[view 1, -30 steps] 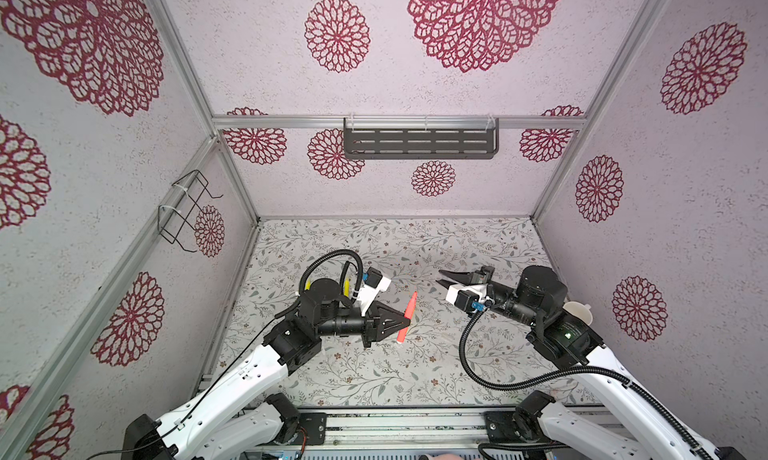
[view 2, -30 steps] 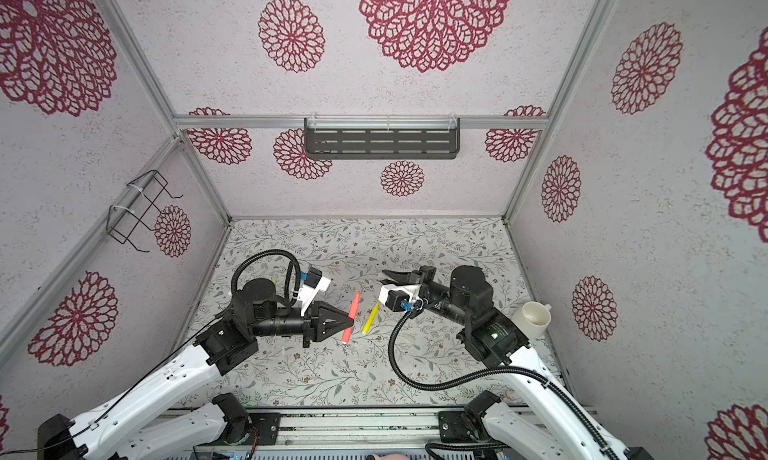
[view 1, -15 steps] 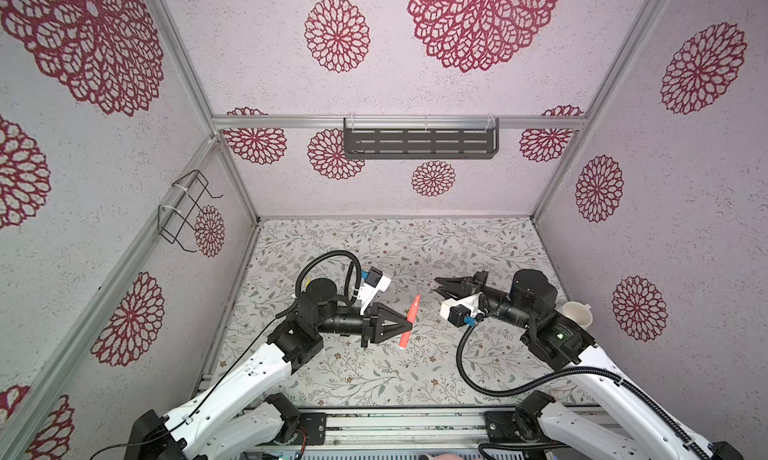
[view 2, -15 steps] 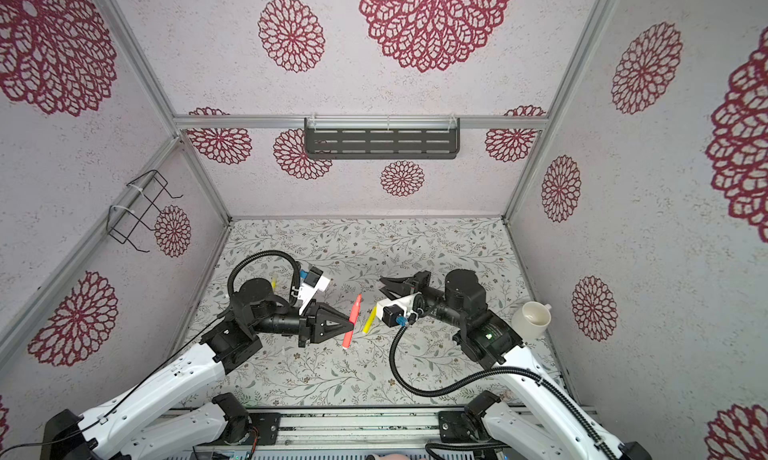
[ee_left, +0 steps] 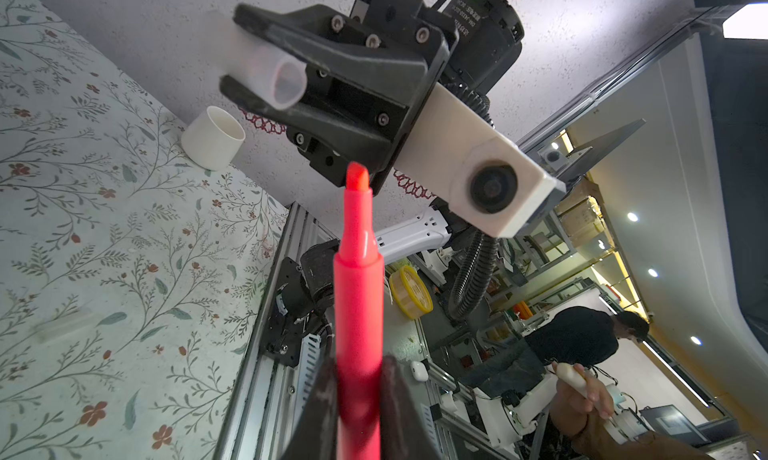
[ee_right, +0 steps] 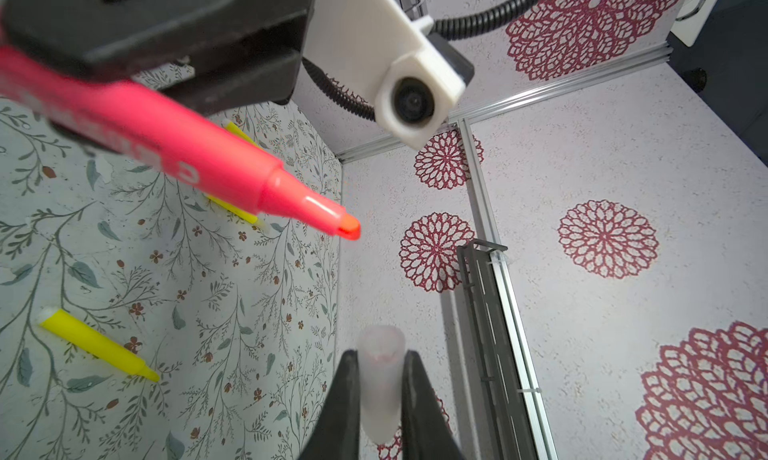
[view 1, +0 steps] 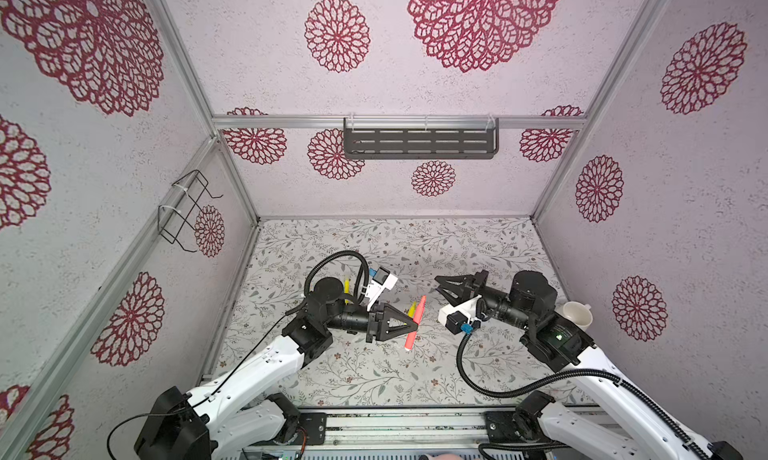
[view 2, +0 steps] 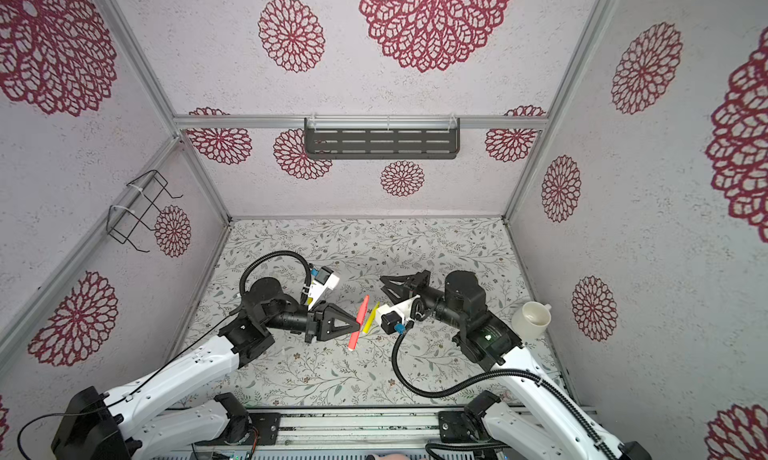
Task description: Insert the pens into the pen caps
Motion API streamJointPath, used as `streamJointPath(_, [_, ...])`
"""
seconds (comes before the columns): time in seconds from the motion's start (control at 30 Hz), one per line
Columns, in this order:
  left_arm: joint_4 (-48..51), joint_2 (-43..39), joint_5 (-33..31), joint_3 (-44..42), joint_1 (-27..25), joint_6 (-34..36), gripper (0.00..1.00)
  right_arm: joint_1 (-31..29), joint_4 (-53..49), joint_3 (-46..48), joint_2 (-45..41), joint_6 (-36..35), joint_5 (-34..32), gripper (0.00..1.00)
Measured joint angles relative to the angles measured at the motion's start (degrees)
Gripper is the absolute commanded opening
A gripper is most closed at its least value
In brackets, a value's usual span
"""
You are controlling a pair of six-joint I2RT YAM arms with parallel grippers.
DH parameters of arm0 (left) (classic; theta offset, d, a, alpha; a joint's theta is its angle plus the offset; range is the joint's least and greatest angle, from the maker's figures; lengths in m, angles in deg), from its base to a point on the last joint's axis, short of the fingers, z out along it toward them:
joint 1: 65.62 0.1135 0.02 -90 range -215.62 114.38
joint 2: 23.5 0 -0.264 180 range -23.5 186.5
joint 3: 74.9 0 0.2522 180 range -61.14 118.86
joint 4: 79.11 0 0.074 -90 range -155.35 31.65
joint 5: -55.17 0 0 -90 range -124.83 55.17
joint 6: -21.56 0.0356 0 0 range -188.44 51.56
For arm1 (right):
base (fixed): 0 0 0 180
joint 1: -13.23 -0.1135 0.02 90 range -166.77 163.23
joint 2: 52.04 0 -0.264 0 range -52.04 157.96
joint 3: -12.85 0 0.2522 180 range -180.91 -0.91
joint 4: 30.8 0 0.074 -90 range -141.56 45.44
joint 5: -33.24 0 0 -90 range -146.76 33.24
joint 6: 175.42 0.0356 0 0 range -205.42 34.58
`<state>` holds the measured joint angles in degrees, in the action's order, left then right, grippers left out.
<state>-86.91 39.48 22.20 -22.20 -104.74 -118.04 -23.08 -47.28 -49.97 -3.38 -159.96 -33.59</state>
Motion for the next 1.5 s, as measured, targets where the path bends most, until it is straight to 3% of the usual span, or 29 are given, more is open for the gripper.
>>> streamJointPath(0.93, [-0.22, 3.76, 0.57, 0.35, 0.0, -2.19, 0.0, -3.1, -8.81, -2.97, 0.57, -13.38, -2.36, 0.0])
streamJointPath(1.5, [0.11, 4.17, 0.57, 0.35, 0.0, -1.42, 0.0, -5.35, -10.21, -2.97, 1.88, -17.38, -5.49, 0.0])
